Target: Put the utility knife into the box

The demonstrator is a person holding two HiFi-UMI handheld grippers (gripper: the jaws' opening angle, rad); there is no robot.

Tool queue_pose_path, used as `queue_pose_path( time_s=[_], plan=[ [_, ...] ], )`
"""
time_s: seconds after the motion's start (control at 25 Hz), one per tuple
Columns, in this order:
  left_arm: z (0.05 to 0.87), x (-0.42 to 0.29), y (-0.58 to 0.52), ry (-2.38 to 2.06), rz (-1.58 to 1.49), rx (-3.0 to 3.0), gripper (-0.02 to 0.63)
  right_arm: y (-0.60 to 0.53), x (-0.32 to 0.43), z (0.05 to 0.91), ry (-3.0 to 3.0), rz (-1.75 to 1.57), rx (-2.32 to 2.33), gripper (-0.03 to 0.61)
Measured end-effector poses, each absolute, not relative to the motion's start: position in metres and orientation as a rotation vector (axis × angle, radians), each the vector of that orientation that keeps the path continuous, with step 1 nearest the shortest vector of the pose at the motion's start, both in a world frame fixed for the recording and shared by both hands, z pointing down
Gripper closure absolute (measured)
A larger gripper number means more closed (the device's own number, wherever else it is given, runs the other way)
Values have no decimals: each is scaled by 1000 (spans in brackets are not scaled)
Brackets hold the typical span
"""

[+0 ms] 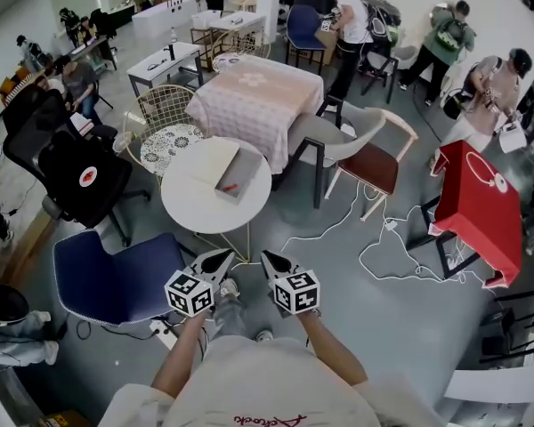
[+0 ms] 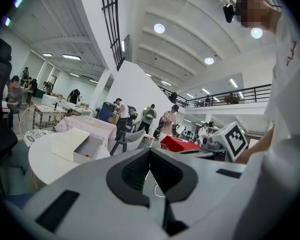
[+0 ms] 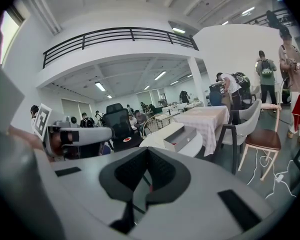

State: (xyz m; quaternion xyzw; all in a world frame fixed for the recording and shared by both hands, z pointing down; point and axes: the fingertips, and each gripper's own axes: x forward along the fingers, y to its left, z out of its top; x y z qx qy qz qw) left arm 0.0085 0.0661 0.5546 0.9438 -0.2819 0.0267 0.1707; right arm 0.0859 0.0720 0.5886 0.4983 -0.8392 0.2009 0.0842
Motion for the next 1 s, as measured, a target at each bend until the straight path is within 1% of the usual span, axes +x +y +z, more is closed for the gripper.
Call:
queue_pose_path(
  time_s=[0.36,1.0],
  plan=[
    [551,14,71,-791,71,2701,603,78,86,583,-2529,550,1486,563],
    [555,21,71,-762,93,2697,603,77,86,582,-2524,557,1489,563]
  ],
)
